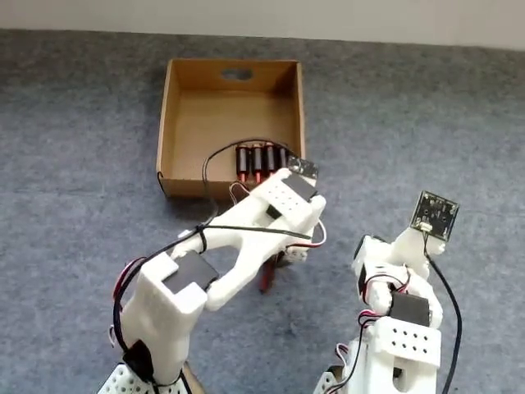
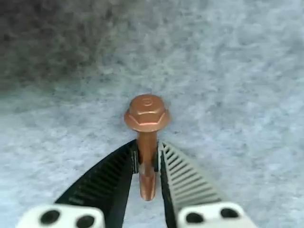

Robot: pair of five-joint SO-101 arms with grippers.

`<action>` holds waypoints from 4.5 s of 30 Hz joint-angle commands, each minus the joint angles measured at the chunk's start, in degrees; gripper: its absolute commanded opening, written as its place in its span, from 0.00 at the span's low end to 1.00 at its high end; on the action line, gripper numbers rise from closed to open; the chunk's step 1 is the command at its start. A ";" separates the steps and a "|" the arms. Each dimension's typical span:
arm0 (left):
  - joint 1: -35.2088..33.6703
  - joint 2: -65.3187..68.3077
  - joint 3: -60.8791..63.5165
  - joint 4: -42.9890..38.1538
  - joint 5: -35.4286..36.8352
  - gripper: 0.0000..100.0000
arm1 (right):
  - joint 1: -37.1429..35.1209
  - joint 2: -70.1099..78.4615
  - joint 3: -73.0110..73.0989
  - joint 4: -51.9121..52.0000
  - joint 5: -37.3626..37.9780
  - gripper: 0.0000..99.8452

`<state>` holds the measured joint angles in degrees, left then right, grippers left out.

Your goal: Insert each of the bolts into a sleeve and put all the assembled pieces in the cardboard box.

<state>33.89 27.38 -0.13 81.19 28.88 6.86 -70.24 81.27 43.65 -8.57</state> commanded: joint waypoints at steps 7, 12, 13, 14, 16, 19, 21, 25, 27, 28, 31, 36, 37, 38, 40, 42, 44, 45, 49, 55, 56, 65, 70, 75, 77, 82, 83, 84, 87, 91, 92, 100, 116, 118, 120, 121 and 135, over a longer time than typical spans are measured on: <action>-11.56 -24.66 17.19 -0.09 -11.52 0.01 | 0.40 -0.66 -0.13 -1.10 -0.18 0.01; -19.82 -37.05 36.44 -15.65 -16.97 0.01 | 0.40 -0.66 -0.13 -1.10 -0.18 0.01; -20.53 -39.16 39.96 -19.16 -18.90 0.01 | 0.40 -0.66 -0.13 -1.10 -0.18 0.01; -21.05 -40.92 43.30 -22.33 -21.71 0.01 | 0.40 -0.66 -0.13 -1.10 -0.18 0.01; -20.97 -43.82 48.57 -27.34 -29.27 0.01 | 0.40 -0.66 -0.13 -1.10 -0.18 0.01; -20.97 -45.93 51.82 -29.45 -36.66 0.01 | 0.40 -0.66 -0.13 -1.10 -0.18 0.01; -21.32 -46.11 51.74 -29.36 -36.57 0.01 | 0.31 -0.66 -0.13 -1.10 -0.18 0.01; -21.32 -46.11 51.74 -29.36 -36.48 0.04 | 0.31 -0.66 -0.13 -1.10 1.49 0.01; -21.49 -46.11 51.74 -29.63 -34.29 0.08 | 0.31 -0.84 0.48 -1.19 1.76 0.01; -21.49 -46.20 51.65 -29.71 -32.70 0.10 | 0.22 -0.84 0.48 -1.19 1.76 0.01; -21.49 -46.20 51.65 -33.49 -29.89 0.12 | -0.57 -0.84 0.57 -1.19 1.76 0.01; -21.41 -46.02 52.00 -39.82 -29.98 0.12 | -0.84 -0.84 0.57 -1.19 1.76 0.01; -21.41 -46.02 52.00 -39.91 -29.98 0.12 | -0.84 -0.84 0.57 -1.19 1.76 0.01; -21.32 -46.02 52.00 -39.74 -29.98 0.12 | -0.84 -0.84 0.57 -1.19 1.76 0.01; -21.32 -46.02 52.09 -39.56 -29.98 0.12 | -0.84 -0.84 0.57 -1.19 1.76 0.01; -21.41 -46.02 52.62 -39.47 -29.98 0.12 | -0.84 -0.84 0.57 -1.19 1.76 0.01; -21.41 -46.02 53.76 -39.65 -29.98 0.12 | -0.84 -0.84 0.57 -1.19 1.76 0.01; -21.32 -46.02 54.37 -39.74 -29.98 0.12 | -0.84 -0.84 0.57 -1.19 1.76 0.01; -21.23 -46.02 56.04 -39.82 -29.98 0.12 | -0.84 -0.84 0.57 -1.19 1.76 0.01; -21.41 -44.35 55.43 -39.82 -29.80 0.12 | -0.84 -0.84 0.57 -1.19 1.76 0.01; -21.41 -42.95 54.37 -39.65 -29.80 0.12 | -0.84 -0.84 0.57 -1.19 1.76 0.01; -21.05 -34.59 46.64 -38.59 -29.71 0.01 | -0.84 -0.84 0.66 -1.19 1.76 0.01; -21.23 -34.86 45.23 -32.09 -29.71 0.01 | -0.84 -0.84 0.66 -1.19 1.49 0.01; -21.49 -40.84 39.60 -18.29 -29.71 0.01 | -6.73 -0.92 -0.84 -1.19 1.76 0.01; -21.49 -45.32 37.23 -12.66 -29.71 0.01 | -12.00 -0.92 -2.95 -1.19 1.76 0.01; -21.41 -58.86 34.42 -4.48 -29.80 0.01 | -23.69 -0.92 -8.92 -1.27 1.76 0.01; -21.49 -61.67 34.42 -4.31 -29.89 0.01 | -25.45 -0.92 -10.07 -1.27 1.76 0.01; -21.49 -64.48 34.51 -4.48 -29.98 0.01 | -27.12 -0.92 -11.12 -1.89 1.76 0.01; -22.37 -72.57 34.07 -4.57 -30.07 0.01 | -30.73 -0.92 -10.77 -8.40 1.76 0.01; -22.73 -84.09 33.71 -10.81 -30.07 0.01 | -32.84 -0.92 -7.16 -20.09 1.76 0.01; -22.73 -87.16 33.80 -12.92 -30.07 0.01 | -33.45 -0.92 -6.29 -22.64 1.76 0.01; -22.29 -103.08 38.20 -31.30 -29.63 0.01 | -39.16 -0.92 -3.30 -29.41 1.76 0.01; -20.79 -91.21 38.29 -50.20 -11.60 0.01 | -41.10 -0.66 -4.00 -42.07 1.85 0.01; -18.15 -90.95 37.41 -50.11 -11.60 0.01 | -41.10 -0.57 -4.00 -44.26 1.85 0.01; -14.46 -90.59 36.09 -50.11 -11.69 0.01 | -41.10 -0.57 -3.91 -45.67 1.85 0.01; -12.70 -90.59 35.65 -50.11 -11.69 0.01 | -41.10 -0.57 -3.91 -45.85 1.85 0.01; -8.22 -83.03 35.12 -50.55 -11.87 0.01 | -41.10 -0.66 -3.56 -45.85 2.73 0.01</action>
<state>24.66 -58.07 38.55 32.31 16.84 -35.08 -70.24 78.37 -0.75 -7.25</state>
